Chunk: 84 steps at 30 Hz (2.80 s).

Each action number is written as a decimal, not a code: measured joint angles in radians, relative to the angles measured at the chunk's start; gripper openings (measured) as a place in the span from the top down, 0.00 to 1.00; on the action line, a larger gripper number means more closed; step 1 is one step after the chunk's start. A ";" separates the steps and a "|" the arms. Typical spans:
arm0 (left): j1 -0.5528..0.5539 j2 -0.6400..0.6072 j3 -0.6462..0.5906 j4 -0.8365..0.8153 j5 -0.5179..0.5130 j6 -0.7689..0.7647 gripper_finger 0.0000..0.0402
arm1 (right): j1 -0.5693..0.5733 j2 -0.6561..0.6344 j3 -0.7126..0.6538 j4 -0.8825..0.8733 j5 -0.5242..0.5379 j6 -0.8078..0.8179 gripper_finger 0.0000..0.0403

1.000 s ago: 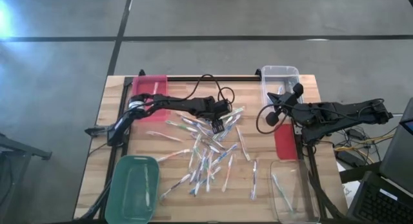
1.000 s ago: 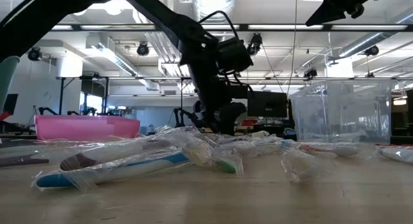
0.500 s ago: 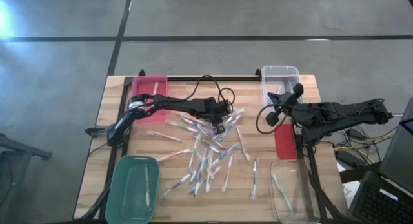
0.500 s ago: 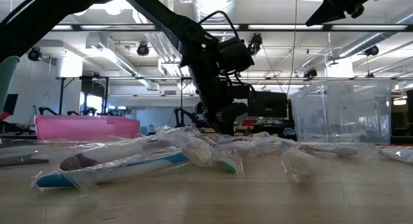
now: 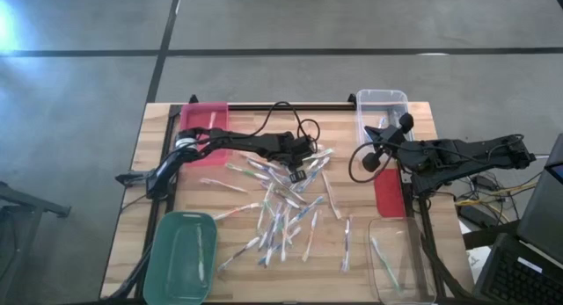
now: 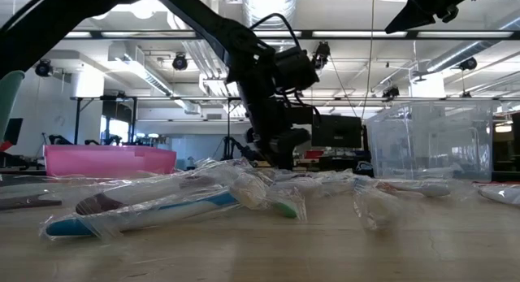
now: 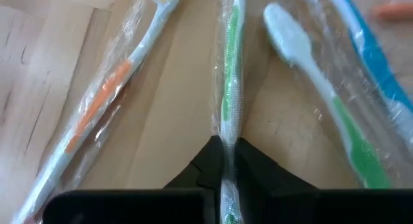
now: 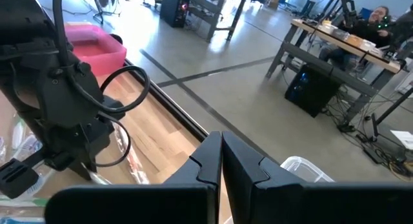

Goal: Pick & Place Toothbrushes
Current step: Put the green toothbrush into the green bin

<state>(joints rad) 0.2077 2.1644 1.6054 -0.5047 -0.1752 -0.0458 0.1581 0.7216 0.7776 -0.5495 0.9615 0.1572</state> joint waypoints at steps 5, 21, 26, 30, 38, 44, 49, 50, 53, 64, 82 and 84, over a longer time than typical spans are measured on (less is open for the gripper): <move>-0.002 -0.044 -0.001 -0.008 -0.037 0.004 0.94 | 0.000 0.000 0.000 0.000 0.000 -0.001 0.98; -0.060 -0.240 -0.040 0.078 -0.220 0.000 0.93 | 0.000 0.000 0.000 -0.009 0.000 -0.001 0.98; -0.061 -0.312 -0.180 0.239 -0.224 -0.001 0.93 | 0.000 0.000 0.000 -0.011 0.000 0.000 0.98; -0.061 -0.399 -0.345 0.445 -0.202 -0.012 0.93 | 0.000 0.001 0.000 -0.001 0.007 0.023 0.98; -0.061 -0.614 -0.667 0.901 -0.092 -0.016 0.93 | 0.000 0.055 -0.002 0.094 0.008 0.026 0.98; -0.062 -0.719 -0.885 1.281 0.091 -0.027 0.93 | 0.000 0.165 -0.002 0.272 -0.002 0.002 0.98; -0.062 -0.749 -1.022 1.556 0.160 -0.052 0.93 | 0.001 0.266 -0.003 0.475 -0.157 -0.109 0.98; -0.062 -0.749 -1.040 1.591 0.160 -0.058 0.93 | 0.001 0.288 -0.003 0.527 -0.208 -0.131 0.98; -0.062 -0.749 -1.076 1.667 0.168 -0.066 0.93 | 0.003 0.338 -0.002 0.648 -0.351 -0.166 0.98; -0.072 -0.749 -1.085 1.701 0.256 -0.091 0.93 | 0.003 0.487 -0.002 0.910 -0.497 -0.132 0.97; -0.080 -0.749 -1.082 1.700 0.272 -0.112 0.93 | 0.003 0.494 -0.002 1.038 -0.555 -0.104 0.63; -0.083 -0.749 -1.077 1.692 0.285 -0.112 0.93 | 0.003 0.509 -0.002 1.068 -0.555 -0.104 0.60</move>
<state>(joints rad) 0.1246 1.4158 0.5285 1.1870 0.1102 -0.1574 0.1608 1.2310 0.7758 0.5182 0.4065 0.0533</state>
